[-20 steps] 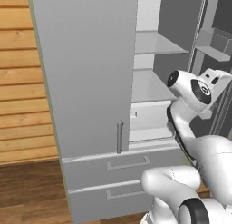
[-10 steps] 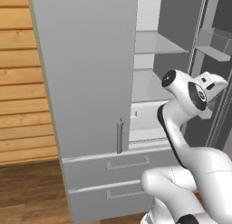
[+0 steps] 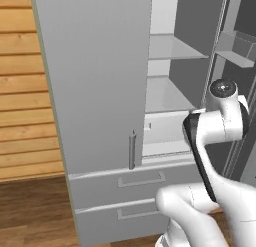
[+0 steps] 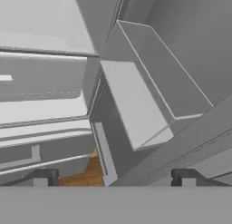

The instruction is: Grab a lemon wedge from the fridge and one ice cube from the ice bowl, and put them in the glass of lemonade.

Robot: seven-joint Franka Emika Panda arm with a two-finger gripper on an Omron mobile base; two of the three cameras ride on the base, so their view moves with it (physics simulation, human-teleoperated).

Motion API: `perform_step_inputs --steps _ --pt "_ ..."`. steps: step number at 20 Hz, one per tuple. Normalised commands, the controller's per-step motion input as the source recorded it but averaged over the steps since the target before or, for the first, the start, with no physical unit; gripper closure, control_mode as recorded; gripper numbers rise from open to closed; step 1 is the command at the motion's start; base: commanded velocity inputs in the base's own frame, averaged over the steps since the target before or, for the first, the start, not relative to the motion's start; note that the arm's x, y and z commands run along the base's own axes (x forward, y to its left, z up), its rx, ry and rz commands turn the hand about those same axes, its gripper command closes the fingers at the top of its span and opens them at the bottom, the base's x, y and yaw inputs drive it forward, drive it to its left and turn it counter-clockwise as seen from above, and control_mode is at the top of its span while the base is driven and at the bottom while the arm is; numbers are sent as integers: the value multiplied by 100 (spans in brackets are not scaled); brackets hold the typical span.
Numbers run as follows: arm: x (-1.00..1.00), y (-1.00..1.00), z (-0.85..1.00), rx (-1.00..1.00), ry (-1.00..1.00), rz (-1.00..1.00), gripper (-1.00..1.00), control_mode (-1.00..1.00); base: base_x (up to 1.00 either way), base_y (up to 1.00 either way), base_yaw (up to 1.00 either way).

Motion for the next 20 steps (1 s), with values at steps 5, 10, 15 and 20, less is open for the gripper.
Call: perform_step_inputs --steps 5,10,15,20 --pt "0 97 26 18 -10 7 -100 -100 0 0 0" --pt "28 74 26 18 -19 4 -100 -100 0 0 0" --pt "39 53 -3 9 -5 11 -100 -100 0 0 0" --pt "70 73 -36 -2 34 16 -100 -100 0 0 0"
